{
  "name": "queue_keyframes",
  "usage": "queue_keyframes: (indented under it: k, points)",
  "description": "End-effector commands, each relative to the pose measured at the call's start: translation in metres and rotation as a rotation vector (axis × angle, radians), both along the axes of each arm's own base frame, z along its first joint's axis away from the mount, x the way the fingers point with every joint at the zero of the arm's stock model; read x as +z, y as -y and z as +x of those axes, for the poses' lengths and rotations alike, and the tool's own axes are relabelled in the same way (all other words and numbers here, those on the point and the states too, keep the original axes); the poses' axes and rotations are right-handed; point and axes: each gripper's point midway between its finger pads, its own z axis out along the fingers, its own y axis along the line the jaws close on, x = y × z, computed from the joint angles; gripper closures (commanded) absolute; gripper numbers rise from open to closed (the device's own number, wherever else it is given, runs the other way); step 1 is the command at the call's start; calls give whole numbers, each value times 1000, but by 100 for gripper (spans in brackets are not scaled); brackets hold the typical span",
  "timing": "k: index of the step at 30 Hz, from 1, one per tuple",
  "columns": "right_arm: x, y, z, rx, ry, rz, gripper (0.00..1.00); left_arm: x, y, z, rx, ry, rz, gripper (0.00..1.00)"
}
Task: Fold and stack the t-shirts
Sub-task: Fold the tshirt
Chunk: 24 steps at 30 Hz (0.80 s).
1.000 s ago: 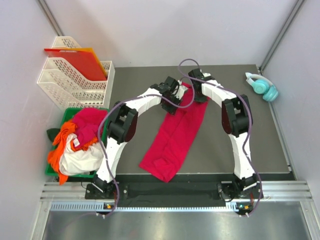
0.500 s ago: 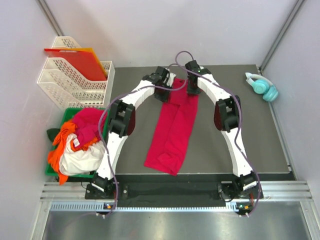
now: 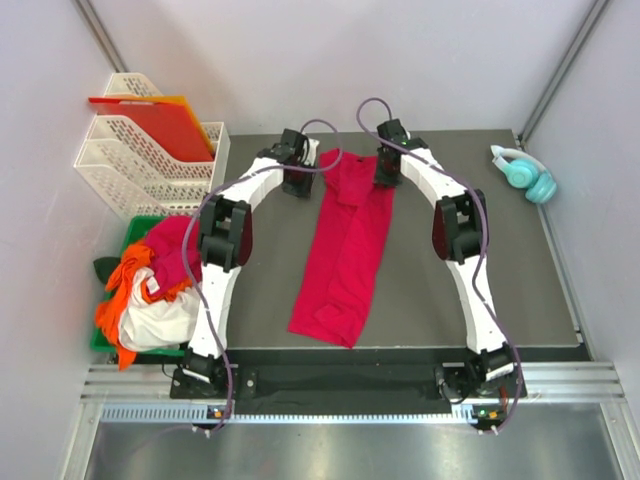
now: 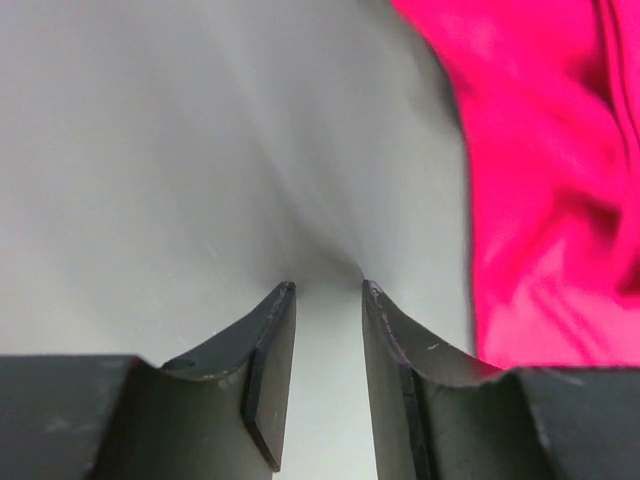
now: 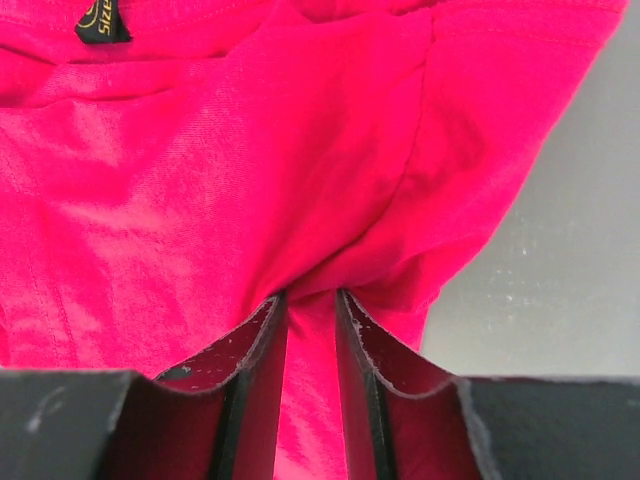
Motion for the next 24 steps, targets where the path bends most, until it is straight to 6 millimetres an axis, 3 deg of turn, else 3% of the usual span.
queue_keyframes:
  k: [1, 2, 4, 5, 6, 7, 8, 9, 10, 11, 12, 13, 14, 15, 16, 17, 19, 20, 21, 24]
  points:
    - [90, 5, 24, -38, 234, 30, 72, 67, 17, -24, -59, 97, -115, 61]
    - [114, 10, 18, -47, 268, 29, 72, 73, 16, -29, -68, 100, -107, 60]
    - [134, 14, 9, -60, 303, 3, 70, 94, 14, -44, -78, 101, -114, 61]
    - [147, 19, -5, -58, 314, -11, 69, 96, 11, -50, -105, 100, -87, 60]
    - [154, 20, -13, -61, 329, -42, 68, 86, 5, -68, -118, 42, -68, 61]
    - [158, 22, -23, -53, 332, -66, 67, 100, 0, -77, -132, 59, -57, 60]
    - [161, 28, -42, -48, 324, -87, 66, 100, -6, -88, -144, 46, -34, 60]
    - [162, 25, -54, -36, 325, -110, 66, 83, -15, -106, -149, -4, -4, 59]
    - [162, 24, -66, -26, 324, -122, 66, 93, -23, -116, -147, 18, 12, 59]
    - [157, 28, -89, -15, 305, -140, 66, 92, -27, -125, -168, 15, 29, 59]
    - [154, 18, -104, 11, 303, -149, 66, 73, -36, -146, -176, -37, 53, 59]
    - [152, 11, -116, 25, 304, -150, 66, 85, -40, -154, -182, -4, 50, 59]
    - [142, 12, -138, 36, 280, -165, 66, 84, -43, -164, -194, -11, 51, 59]
    - [137, -6, -157, 68, 275, -166, 67, 73, -48, -181, -201, -47, 56, 60]
    - [130, -15, -173, 90, 261, -171, 67, 82, -50, -187, -201, -25, 46, 60]
    - [118, -18, -193, 106, 235, -185, 67, 74, -53, -198, -195, -46, 47, 60]
    - [105, -47, -231, 139, 209, -162, 67, 83, -55, -207, -190, -23, 34, 60]
    - [95, -48, -248, 140, 188, -166, 67, 80, -56, -214, -184, -35, 23, 60]
    - [91, -63, -268, 169, 187, -159, 67, 81, -56, -217, -182, -35, 16, 60]
    - [73, -75, -308, 150, 154, -107, 67, 83, -53, -228, -175, -34, -28, 60]
